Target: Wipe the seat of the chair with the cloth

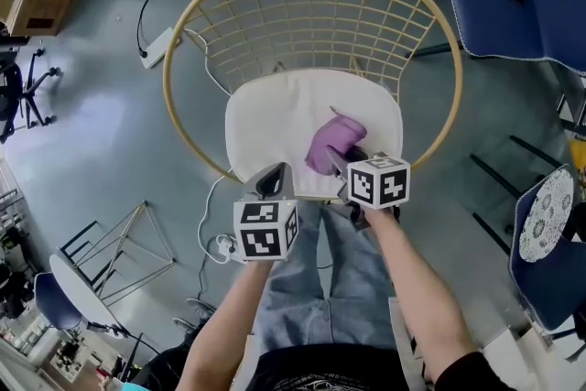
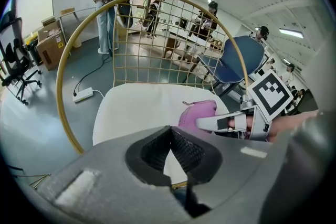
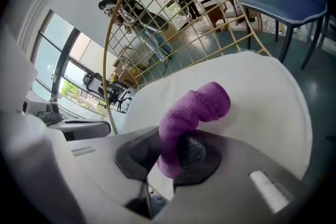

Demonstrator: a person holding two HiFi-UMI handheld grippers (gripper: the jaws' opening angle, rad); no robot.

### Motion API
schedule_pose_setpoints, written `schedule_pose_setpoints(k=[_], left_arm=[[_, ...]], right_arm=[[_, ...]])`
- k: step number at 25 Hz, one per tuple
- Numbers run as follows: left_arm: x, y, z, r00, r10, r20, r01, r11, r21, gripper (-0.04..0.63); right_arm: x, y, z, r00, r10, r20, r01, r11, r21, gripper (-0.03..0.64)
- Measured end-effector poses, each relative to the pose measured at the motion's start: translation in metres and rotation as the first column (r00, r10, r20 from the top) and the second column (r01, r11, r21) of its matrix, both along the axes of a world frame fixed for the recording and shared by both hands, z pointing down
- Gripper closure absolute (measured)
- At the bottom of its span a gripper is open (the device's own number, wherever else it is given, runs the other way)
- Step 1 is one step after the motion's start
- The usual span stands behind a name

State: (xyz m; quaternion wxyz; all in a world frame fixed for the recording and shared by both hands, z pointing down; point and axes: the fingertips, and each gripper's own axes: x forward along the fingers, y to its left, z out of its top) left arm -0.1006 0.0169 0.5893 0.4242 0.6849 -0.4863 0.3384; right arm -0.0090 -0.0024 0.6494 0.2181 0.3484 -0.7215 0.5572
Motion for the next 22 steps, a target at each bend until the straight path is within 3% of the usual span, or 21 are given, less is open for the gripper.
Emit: schedule_pose_setpoints(k=[14, 22], left_arm=[[0.062, -0.009, -0.002, 0.989, 0.143, -0.028, -0.143, 0.99, 0.013, 0.6], [0.077, -0.007, -0.007, 0.986, 0.161, -0.032, -0.161, 0.987, 0.023, 0.6]], right_arm=[[0.094, 0.01, -0.013, 0.982, 0.077, -0.172, -0.075, 0.997, 0.017, 0.557], [0.135, 0.019, -0.021, 0.935, 0.004, -0.356, 0.012, 0.999, 0.043, 0.557]])
